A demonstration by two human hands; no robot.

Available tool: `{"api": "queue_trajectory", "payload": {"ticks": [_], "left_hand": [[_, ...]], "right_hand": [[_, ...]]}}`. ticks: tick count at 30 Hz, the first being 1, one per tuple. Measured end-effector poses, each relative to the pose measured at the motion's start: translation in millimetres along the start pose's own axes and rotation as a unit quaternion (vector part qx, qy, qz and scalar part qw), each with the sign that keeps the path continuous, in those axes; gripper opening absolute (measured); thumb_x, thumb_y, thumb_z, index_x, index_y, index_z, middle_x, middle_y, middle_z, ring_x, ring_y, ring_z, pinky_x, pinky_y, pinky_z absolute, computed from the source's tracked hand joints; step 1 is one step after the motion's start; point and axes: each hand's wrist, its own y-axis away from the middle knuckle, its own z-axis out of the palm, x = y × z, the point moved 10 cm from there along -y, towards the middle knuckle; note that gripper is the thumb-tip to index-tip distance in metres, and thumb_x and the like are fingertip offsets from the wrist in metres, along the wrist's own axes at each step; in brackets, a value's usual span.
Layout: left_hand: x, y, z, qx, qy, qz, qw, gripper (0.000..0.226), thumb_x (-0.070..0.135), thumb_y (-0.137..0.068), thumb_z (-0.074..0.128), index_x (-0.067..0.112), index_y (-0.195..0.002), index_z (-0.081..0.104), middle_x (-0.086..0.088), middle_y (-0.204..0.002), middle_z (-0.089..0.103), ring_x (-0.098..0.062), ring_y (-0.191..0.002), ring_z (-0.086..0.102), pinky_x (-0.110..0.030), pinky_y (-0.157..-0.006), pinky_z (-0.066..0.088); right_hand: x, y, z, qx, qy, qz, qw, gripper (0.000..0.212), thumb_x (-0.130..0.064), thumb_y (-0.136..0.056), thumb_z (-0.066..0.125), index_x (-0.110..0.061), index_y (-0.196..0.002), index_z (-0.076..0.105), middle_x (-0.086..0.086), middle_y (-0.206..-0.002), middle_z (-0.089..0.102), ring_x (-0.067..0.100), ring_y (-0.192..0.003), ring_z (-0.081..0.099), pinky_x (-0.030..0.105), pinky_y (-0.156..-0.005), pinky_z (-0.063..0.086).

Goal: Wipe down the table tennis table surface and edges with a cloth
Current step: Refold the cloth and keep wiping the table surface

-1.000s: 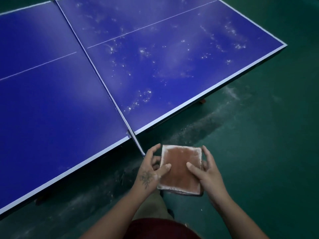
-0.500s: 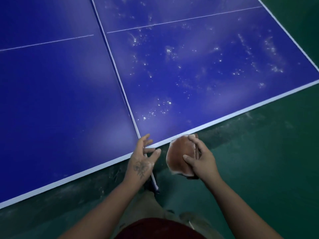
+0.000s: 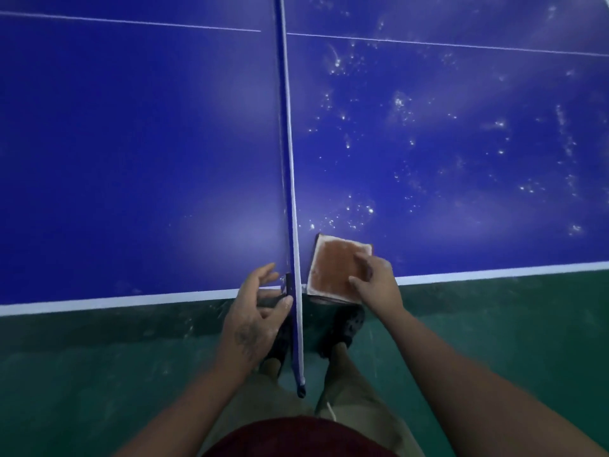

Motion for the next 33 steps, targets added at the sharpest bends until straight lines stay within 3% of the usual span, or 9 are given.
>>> {"api": "queue_trajectory", "payload": {"ticks": [3, 7, 12, 15, 18, 23, 29, 33], "left_hand": [[6.3, 6.5, 1.4, 0.029, -0.01, 0.013, 0.999, 0.055, 0.02, -0.1, 0.078, 0.042, -0.143, 0.053, 0.024, -0.135, 0.066, 0.002, -0.111, 0.071, -0.018, -0.087, 0.06], [22.9, 18.8, 17.0, 0.072, -0.036, 0.042, 0.996, 0.052, 0.041, -0.095, 0.074, 0.046, -0.144, 0.056, 0.018, -0.136, 0.067, -0.012, -0.121, 0.07, -0.02, -0.095, 0.056], [38.3, 25.4, 56.6, 0.083, -0.048, 0.067, 0.993, 0.051, 0.038, -0.099, 0.072, 0.038, -0.147, 0.057, 0.016, -0.14, 0.064, -0.015, -0.132, 0.065, -0.022, -0.103, 0.053], [35.8, 19.6, 84.2, 0.067, -0.043, 0.041, 0.996, 0.056, 0.038, -0.097, 0.074, 0.045, -0.149, 0.053, 0.019, -0.144, 0.061, -0.011, -0.131, 0.064, -0.023, -0.104, 0.054], [26.1, 8.6, 104.1, 0.087, -0.041, 0.018, 0.995, 0.063, 0.033, -0.097, 0.075, 0.041, -0.154, 0.049, 0.019, -0.15, 0.057, -0.012, -0.139, 0.06, -0.031, -0.111, 0.053], [5.6, 3.4, 118.5, 0.14, -0.022, -0.041, 0.989, 0.068, 0.042, -0.1, 0.072, 0.035, -0.162, 0.042, 0.02, -0.158, 0.05, -0.009, -0.15, 0.049, -0.034, -0.122, 0.044], [-10.2, 6.0, 125.1, 0.15, -0.059, -0.067, 0.985, 0.07, 0.046, -0.101, 0.07, 0.035, -0.164, 0.04, 0.023, -0.165, 0.041, -0.004, -0.157, 0.038, -0.041, -0.128, 0.04], [-17.3, 4.9, 130.5, 0.149, -0.083, -0.082, 0.982, 0.074, 0.048, -0.102, 0.07, 0.035, -0.166, 0.037, 0.025, -0.169, 0.035, 0.002, -0.159, 0.03, -0.036, -0.13, 0.037]], "right_hand": [[-11.6, -2.7, 6.9, 0.023, 0.175, -0.126, 0.976, 0.054, -0.022, -0.094, 0.077, -0.019, -0.146, 0.065, 0.017, -0.172, 0.031, 0.04, -0.154, 0.034, 0.054, -0.121, 0.037], [-40.4, 2.5, 33.2, 0.008, 0.259, -0.346, 0.902, 0.058, -0.028, -0.099, 0.071, -0.018, -0.155, 0.057, 0.01, -0.175, 0.03, 0.037, -0.161, 0.028, 0.059, -0.127, 0.031], [-32.5, -15.6, 61.0, -0.066, 0.32, -0.429, 0.842, 0.062, -0.038, -0.113, 0.045, -0.018, -0.17, 0.029, 0.006, -0.18, 0.014, 0.029, -0.167, 0.009, 0.061, -0.127, 0.027], [-32.8, -15.3, 73.9, -0.091, 0.337, -0.503, 0.791, 0.063, -0.041, -0.114, 0.037, -0.016, -0.171, 0.025, 0.006, -0.18, 0.01, 0.029, -0.167, 0.006, 0.061, -0.129, 0.025], [-45.3, -12.3, 87.8, -0.105, 0.312, -0.557, 0.762, 0.062, -0.037, -0.115, 0.036, -0.012, -0.17, 0.024, 0.006, -0.18, 0.014, 0.03, -0.167, 0.009, 0.061, -0.131, 0.021], [-82.2, -33.4, 94.4, -0.122, 0.245, -0.6, 0.752, 0.063, -0.028, -0.11, 0.054, -0.008, -0.167, 0.034, 0.007, -0.176, 0.026, 0.032, -0.164, 0.022, 0.06, -0.131, 0.019], [-115.5, -127.3, 46.6, -0.025, 0.244, -0.529, 0.812, 0.063, -0.027, -0.109, 0.052, -0.01, -0.167, 0.035, 0.009, -0.176, 0.028, 0.029, -0.165, 0.019, 0.057, -0.133, 0.013], [-117.7, -137.7, 34.1, 0.0, 0.263, -0.514, 0.817, 0.063, -0.021, -0.108, 0.051, -0.003, -0.166, 0.034, 0.012, -0.176, 0.025, 0.033, -0.165, 0.017, 0.058, -0.134, 0.011]]}}
